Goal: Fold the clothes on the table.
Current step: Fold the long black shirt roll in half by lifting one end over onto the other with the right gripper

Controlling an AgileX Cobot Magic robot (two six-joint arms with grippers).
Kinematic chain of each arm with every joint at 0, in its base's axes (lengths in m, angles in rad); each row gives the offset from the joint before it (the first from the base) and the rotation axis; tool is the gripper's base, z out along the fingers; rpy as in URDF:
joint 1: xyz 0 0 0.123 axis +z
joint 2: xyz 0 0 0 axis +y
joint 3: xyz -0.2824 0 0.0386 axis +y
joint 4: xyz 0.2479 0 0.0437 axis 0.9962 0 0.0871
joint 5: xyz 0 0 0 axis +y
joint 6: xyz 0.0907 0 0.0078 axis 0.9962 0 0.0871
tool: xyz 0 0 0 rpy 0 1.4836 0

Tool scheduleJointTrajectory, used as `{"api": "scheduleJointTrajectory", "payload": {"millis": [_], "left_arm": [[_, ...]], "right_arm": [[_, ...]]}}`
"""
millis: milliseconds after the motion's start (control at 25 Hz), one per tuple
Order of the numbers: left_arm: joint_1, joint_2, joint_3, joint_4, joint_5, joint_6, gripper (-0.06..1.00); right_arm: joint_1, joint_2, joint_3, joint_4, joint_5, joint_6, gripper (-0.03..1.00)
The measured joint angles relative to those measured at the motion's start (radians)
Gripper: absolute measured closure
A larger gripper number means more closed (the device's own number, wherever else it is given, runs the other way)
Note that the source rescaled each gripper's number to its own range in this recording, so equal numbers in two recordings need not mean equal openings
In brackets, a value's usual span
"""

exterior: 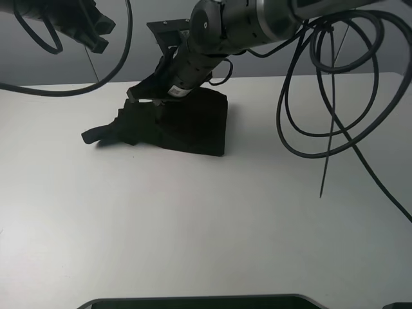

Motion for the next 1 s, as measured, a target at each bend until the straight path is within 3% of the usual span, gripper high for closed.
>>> {"api": "scheduleJointTrajectory", "payload": {"millis": [120,360,440,520,600,640,1000], "left_arm": [[-0.003,0.000,0.000,0.002,0.000,0.000,0.36],[0.014,0.026,0.000,0.010,0.008,0.000,0.37],[0.015,0.050,0.000,0.038,0.018,0.000,0.45],[0.015,0.073,0.000,0.096,0.040,0.000,0.62],[0.020,0.085,0.000,0.128,0.060,0.000,0.85],[0.027,0.091,0.000,0.141,0.067,0.000,0.90],[0.153,0.212,0.000,0.148,0.065,0.000,0.94]], "right_arm": [[0.000,0.002,0.000,-0.008,0.010,0.000,0.95],[-0.007,-0.013,-0.006,-0.168,0.064,0.097,0.95],[-0.015,-0.017,-0.008,-0.245,0.085,0.141,0.95],[-0.024,-0.019,-0.008,-0.312,0.113,0.192,0.95],[-0.026,-0.021,-0.008,-0.374,0.128,0.223,0.95],[-0.026,-0.021,-0.008,-0.392,0.131,0.237,0.95],[-0.026,-0.021,-0.008,-0.446,0.141,0.276,0.95]]}}
